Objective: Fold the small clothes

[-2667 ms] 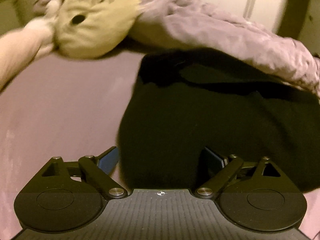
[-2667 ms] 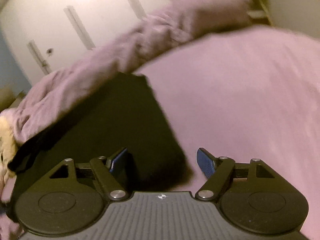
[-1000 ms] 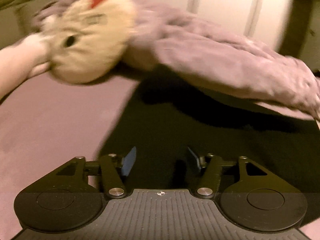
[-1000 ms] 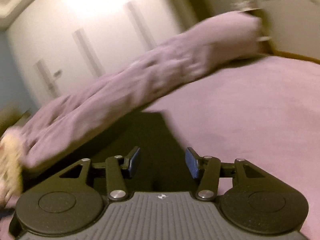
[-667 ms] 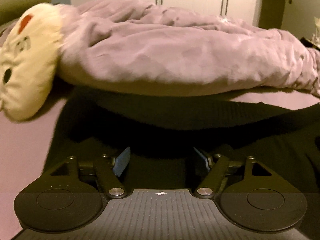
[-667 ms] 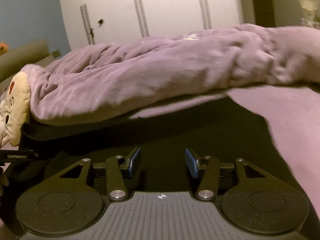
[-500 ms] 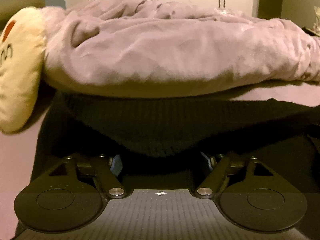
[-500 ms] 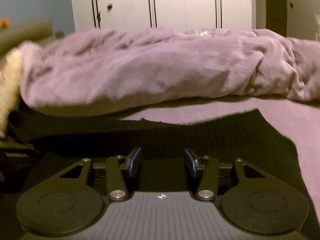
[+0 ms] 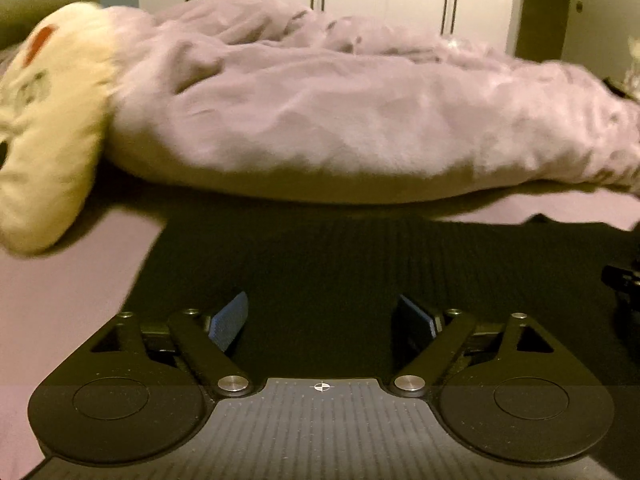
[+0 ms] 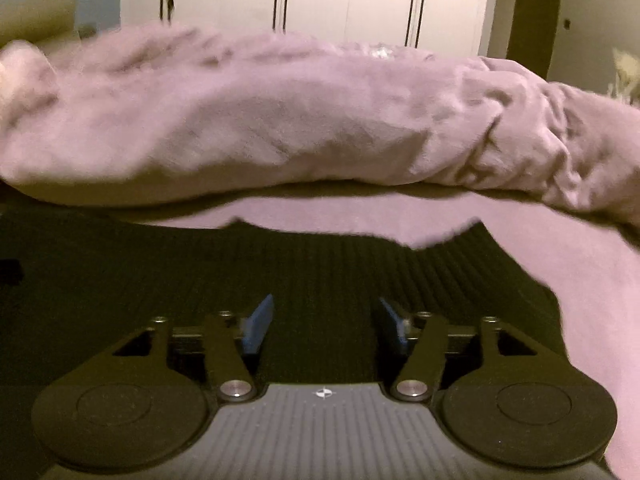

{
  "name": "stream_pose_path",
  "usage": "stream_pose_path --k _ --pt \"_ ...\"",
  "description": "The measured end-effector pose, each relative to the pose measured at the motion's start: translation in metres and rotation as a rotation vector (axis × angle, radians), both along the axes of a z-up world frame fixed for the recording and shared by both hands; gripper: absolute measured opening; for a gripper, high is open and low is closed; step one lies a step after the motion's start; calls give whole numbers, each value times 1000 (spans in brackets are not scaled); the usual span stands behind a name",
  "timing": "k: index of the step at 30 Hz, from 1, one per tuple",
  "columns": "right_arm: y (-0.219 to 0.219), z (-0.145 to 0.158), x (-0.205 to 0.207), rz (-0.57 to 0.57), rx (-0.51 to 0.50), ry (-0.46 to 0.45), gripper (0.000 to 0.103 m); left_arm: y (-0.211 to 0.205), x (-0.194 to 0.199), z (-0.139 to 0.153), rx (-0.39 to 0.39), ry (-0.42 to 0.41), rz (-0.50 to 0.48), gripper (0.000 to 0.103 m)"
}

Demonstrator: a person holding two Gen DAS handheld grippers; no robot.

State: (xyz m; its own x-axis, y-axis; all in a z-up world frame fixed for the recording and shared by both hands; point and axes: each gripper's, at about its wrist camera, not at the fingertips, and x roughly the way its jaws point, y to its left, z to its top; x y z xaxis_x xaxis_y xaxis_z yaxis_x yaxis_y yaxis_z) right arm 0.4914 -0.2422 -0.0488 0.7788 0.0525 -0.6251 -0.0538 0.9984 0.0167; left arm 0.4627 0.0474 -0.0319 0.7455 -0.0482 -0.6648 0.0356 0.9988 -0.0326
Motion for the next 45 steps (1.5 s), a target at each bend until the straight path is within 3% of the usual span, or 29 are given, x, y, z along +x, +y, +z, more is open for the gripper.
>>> stream_pose_path --k 2,4,6,9,12,16,19,24,26,28,30,33,37,40,45 --pt "-11 8 -49 33 119 -44 71 23 -31 5 -27 -6 12 90" --pt "-17 1 -98 42 169 -68 76 42 -59 6 -11 -12 18 96" --pt "-17 -12 -128 57 123 -75 77 55 -78 3 16 16 36 96" --pt "-20 -23 -150 21 120 -60 78 79 -99 -1 -61 64 97 96" --pt "-8 -8 -153 34 98 -9 79 95 -109 4 -167 95 154 97" --pt "3 9 -142 96 215 -14 76 96 -113 9 -174 90 170 97" --pt "11 -2 -117 98 159 24 60 94 -107 7 -178 107 158 97" --pt "4 -3 -112 75 82 -28 50 104 -95 1 -200 117 193 97" --pt "-5 2 -127 40 114 -38 53 114 -92 -4 -256 128 191 97" --pt "-16 -3 -148 3 161 -29 61 128 -90 -12 -365 171 179 97" --pt "-25 -11 -173 0 201 -49 63 139 -93 -18 -445 179 166 97" --pt "-28 -17 -200 29 184 -114 67 148 -103 -18 -479 184 122 97" --pt "-28 -11 -194 32 194 -91 72 159 -110 -17 -496 191 105 93" --pt "-31 -9 -194 1 248 -78 73 168 -99 -22 -587 217 105 92" --pt "-27 -11 -204 -3 244 -78 74 166 -79 -27 -705 234 85 87"
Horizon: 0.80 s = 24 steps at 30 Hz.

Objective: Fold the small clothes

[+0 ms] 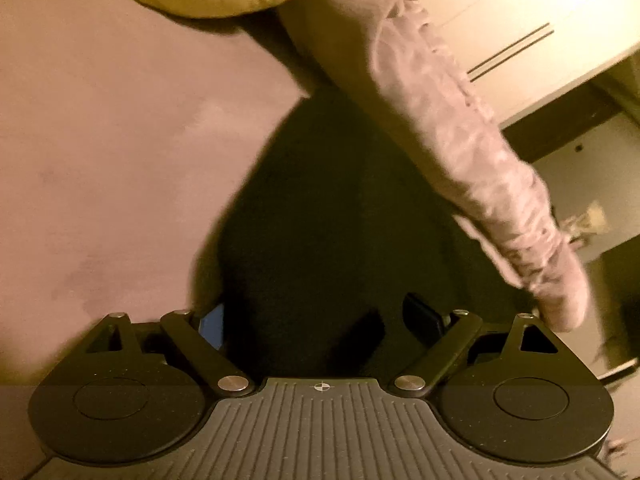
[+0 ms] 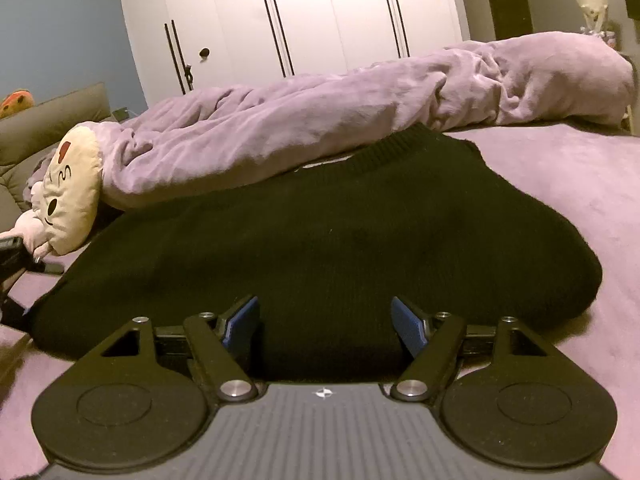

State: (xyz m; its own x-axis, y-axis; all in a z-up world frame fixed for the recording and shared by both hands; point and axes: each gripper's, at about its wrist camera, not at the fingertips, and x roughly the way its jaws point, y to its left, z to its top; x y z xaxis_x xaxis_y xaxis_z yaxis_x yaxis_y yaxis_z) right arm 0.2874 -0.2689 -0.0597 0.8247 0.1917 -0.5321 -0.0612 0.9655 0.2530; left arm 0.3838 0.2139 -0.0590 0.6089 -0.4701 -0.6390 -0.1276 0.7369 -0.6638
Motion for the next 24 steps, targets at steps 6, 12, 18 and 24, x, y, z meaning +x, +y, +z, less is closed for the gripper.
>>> stream_pose_path --k 6,12,18,24 --pt "-2 1 3 -5 28 1 75 -19 29 -8 -7 18 -58 78" --pt "-5 9 7 -11 25 -29 66 -41 27 9 71 -11 -93 31" --pt "3 8 17 -2 4 -15 47 -59 18 51 61 -95 -117 26" --pt "-6 9 10 -15 15 -15 46 -125 7 102 154 -175 -215 25"
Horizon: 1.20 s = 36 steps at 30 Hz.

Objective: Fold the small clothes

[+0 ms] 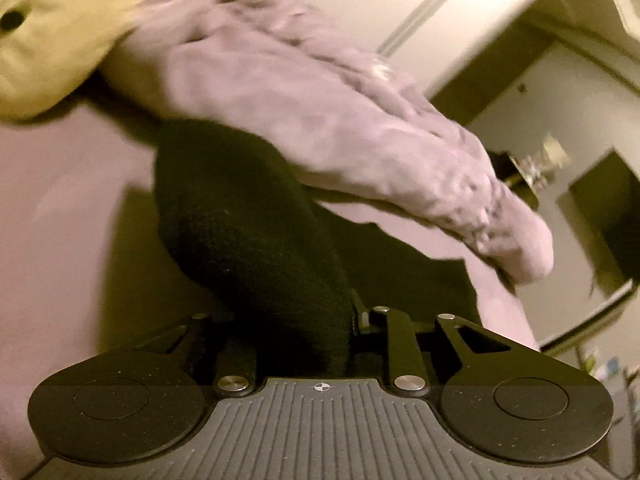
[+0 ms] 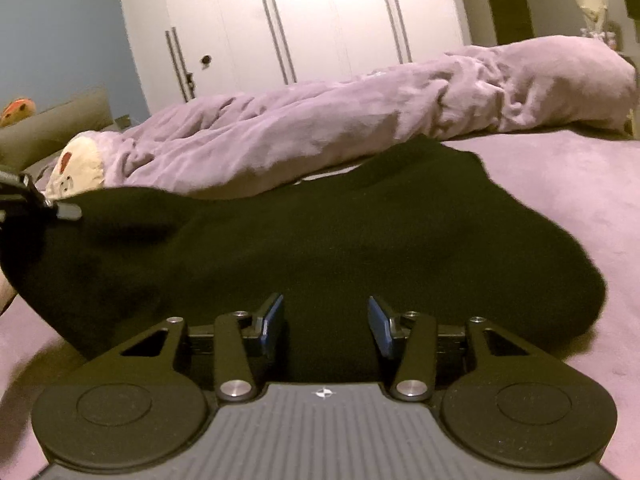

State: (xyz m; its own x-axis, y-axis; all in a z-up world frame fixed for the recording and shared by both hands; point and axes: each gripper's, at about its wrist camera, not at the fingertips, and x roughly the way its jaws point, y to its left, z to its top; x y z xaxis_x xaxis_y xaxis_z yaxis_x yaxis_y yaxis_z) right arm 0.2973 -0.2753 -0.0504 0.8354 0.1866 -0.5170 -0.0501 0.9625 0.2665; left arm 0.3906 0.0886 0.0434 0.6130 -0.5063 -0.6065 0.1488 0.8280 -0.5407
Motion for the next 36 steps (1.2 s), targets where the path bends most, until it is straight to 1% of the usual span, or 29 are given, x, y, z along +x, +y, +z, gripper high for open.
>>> stream_pose_path --k 2,3,6,7,12,15,18,22,24,25,26,27,29,31,32,33,35,36 --pt "-8 3 -1 -25 -3 0 46 -29 -6 11 55 -19 -20 25" --pt "-11 3 -2 -33 -5 0 46 -47 -9 15 95 -33 -32 25" --pt "-21 3 -3 -42 -10 -5 46 -96 -19 16 220 -74 -54 25" --pt "-22 2 -5 -46 -24 -17 46 -111 -22 12 246 -74 -62 25" --pt "-17 -6 -6 -9 -85 -56 45 -164 -30 -12 329 -43 -99 25" --pt "-10 -9 -2 17 -108 -59 45 -183 -31 -20 344 -31 -119 25" --pt "-6 -20 8 14 -138 -22 45 -193 -29 -22 343 -29 -127 24" --pt "0 -24 11 13 -178 -15 45 -204 -26 -26 347 -14 -151 24" --pt "0 -25 10 14 -180 -17 45 -210 -26 -28 363 -7 -165 26" --pt "0 -25 9 14 -175 -18 45 -209 -28 -26 361 -18 -159 31" --pt "-1 -26 9 15 -170 -18 45 -208 -31 -22 347 -29 -162 41" --pt "-2 -26 10 16 -166 -19 45 -206 -36 -16 317 -43 -173 49" --pt "-3 -26 9 16 -161 -20 45 -196 -50 -3 253 -82 -183 54" --pt "-2 -26 8 16 -164 -21 45 -181 -67 10 233 -132 -162 62" --pt "-2 -26 8 15 -165 -21 45 -172 -75 15 235 -156 -137 69" --pt "-2 -26 8 15 -165 -22 45 -161 -82 17 253 -176 -104 71" --pt "-2 -26 8 13 -168 -22 45 -141 -90 13 303 -185 -27 71" --pt "-1 -26 8 13 -168 -22 45 -131 -91 8 318 -176 0 71"
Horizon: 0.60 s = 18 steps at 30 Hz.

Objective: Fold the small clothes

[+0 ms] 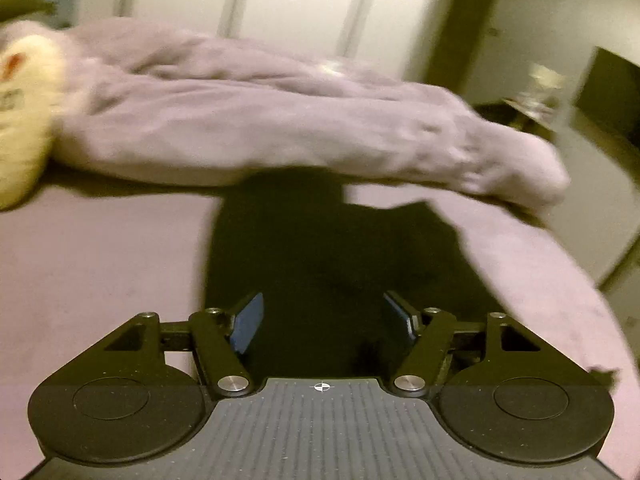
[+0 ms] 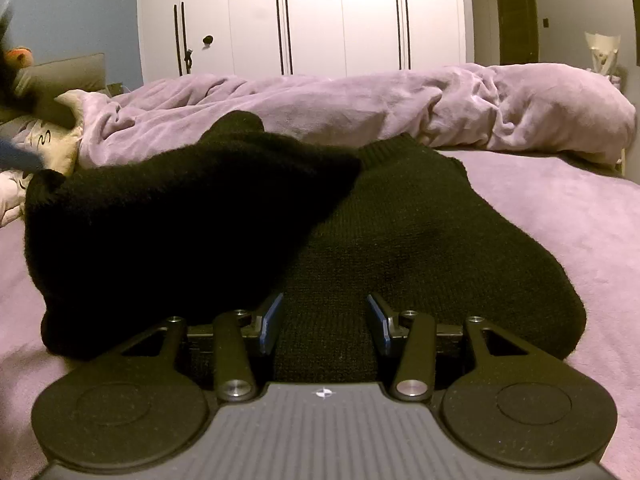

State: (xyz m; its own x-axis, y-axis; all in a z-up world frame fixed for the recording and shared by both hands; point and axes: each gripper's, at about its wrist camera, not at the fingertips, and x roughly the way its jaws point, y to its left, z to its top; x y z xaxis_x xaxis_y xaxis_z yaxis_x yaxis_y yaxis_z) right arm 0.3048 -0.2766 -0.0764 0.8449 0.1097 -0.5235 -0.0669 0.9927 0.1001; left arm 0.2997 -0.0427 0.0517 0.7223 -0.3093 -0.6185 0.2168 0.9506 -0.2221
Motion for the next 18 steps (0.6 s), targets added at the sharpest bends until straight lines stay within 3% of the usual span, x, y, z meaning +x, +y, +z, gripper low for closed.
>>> stream_pose_path --k 6,12,16,18 --pt "0 0 -1 -2 -6 -2 45 39 4 -47 -16 117 147 71" --pt "0 -1 0 -2 -5 -2 46 19 17 -72 -32 165 121 72" --pt "-6 0 -1 5 32 0 46 0 3 -62 45 71 55 72" --pt "-9 3 -1 7 56 8 48 2 -8 -53 -5 33 11 73"
